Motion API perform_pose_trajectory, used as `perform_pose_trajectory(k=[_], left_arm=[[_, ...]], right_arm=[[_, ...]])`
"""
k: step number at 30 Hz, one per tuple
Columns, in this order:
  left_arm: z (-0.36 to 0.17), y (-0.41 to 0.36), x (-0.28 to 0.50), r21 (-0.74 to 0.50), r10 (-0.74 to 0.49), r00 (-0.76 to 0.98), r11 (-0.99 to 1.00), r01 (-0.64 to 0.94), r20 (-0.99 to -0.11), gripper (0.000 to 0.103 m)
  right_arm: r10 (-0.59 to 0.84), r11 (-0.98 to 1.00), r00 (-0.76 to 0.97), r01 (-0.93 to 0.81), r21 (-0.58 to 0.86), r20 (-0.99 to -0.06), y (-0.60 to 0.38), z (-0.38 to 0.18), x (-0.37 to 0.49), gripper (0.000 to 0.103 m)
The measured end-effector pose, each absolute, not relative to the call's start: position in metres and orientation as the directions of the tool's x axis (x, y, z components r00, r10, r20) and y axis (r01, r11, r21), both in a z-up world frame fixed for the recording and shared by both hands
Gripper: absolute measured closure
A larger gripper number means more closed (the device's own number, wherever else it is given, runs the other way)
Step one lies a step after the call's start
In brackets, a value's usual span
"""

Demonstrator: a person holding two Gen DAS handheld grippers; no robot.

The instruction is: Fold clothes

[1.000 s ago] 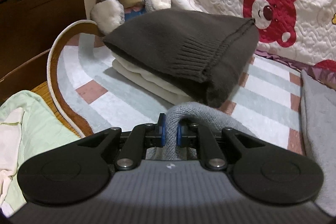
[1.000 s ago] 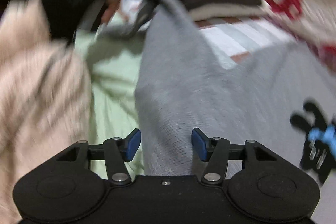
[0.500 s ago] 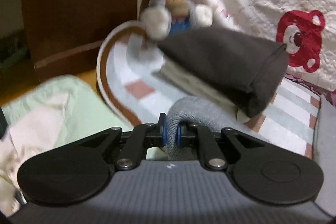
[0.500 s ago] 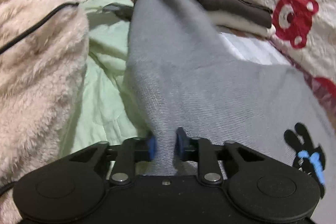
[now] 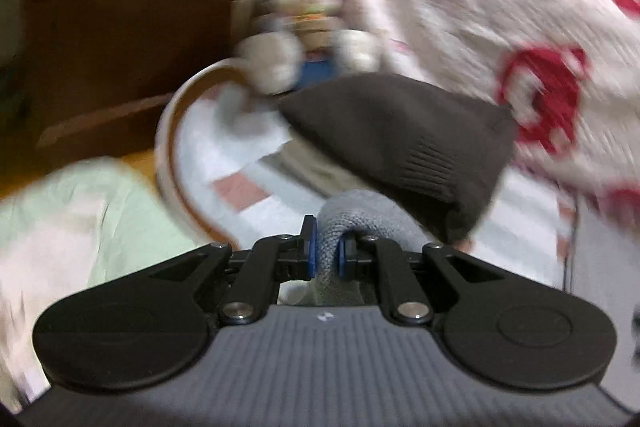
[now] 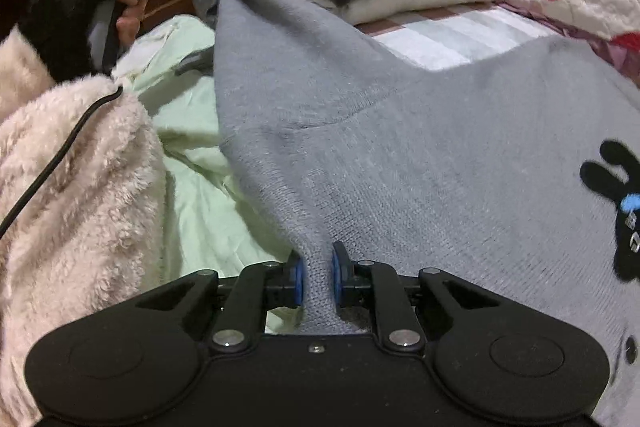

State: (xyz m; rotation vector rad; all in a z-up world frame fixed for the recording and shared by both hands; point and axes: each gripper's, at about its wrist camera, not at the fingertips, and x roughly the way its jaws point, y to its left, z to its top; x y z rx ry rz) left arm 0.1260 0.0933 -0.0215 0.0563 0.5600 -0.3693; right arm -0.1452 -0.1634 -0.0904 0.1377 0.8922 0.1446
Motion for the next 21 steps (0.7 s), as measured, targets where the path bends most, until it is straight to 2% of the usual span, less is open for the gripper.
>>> perform_pose_trajectory(k=[3, 5, 6, 7, 11, 12, 14, 15, 17, 19, 21], left_arm=[[-0.009, 0.087, 0.135, 0.095, -0.363, 0.739, 0.863, 0.497, -0.568, 0.088], [-0.001, 0.091, 0.14, 0.148, -0.356, 0.744, 0.843, 0.516, -0.565, 0.081], [0.001, 0.094, 0.139, 0.173, -0.333, 0.764, 0.851, 0.496, -0.553, 0.076], [0.002, 0.097, 0.139, 0.197, -0.309, 0.783, 0.858, 0.475, -0.54, 0.076], [0.009, 0.109, 0.137, 0.289, -0.214, 0.85, 0.877, 0.384, -0.481, 0.076], [0.011, 0.111, 0.136, 0.311, -0.19, 0.865, 0.88, 0.36, -0.464, 0.08], [0.014, 0.117, 0.135, 0.353, -0.142, 0.892, 0.883, 0.31, -0.429, 0.076], [0.011, 0.124, 0.14, 0.299, -0.143, 0.868, 0.902, 0.312, -0.477, 0.075], [-0.005, 0.143, 0.154, 0.069, -0.215, 0.744, 0.941, 0.331, -0.633, 0.074], [-0.024, 0.157, 0.158, -0.128, -0.315, 0.638, 0.938, 0.321, -0.703, 0.064], [-0.04, 0.163, 0.159, -0.245, -0.373, 0.57, 0.925, 0.291, -0.732, 0.059]], right_arm=[[0.182, 0.982, 0.614, -0.076, 0.171, -0.768, -0.164, -0.093, -0.145, 0.086], [0.181, 0.983, 0.611, -0.082, 0.166, -0.771, -0.164, -0.094, -0.145, 0.086], [0.18, 0.983, 0.609, -0.085, 0.163, -0.772, -0.164, -0.095, -0.145, 0.085], [0.18, 0.983, 0.607, -0.088, 0.16, -0.774, -0.164, -0.096, -0.145, 0.084], [0.179, 0.984, 0.6, -0.099, 0.149, -0.78, -0.164, -0.099, -0.144, 0.083], [0.178, 0.984, 0.599, -0.102, 0.146, -0.781, -0.164, -0.1, -0.144, 0.083], [0.181, 0.983, 0.597, -0.098, 0.153, -0.781, -0.165, -0.1, -0.143, 0.083], [0.183, 0.983, 0.597, -0.096, 0.157, -0.781, -0.165, -0.1, -0.143, 0.083], [0.187, 0.982, 0.596, -0.091, 0.165, -0.781, -0.166, -0.099, -0.141, 0.083], [0.19, 0.981, 0.595, -0.086, 0.174, -0.781, -0.167, -0.099, -0.14, 0.082], [0.193, 0.98, 0.594, -0.084, 0.178, -0.781, -0.167, -0.099, -0.139, 0.08]])
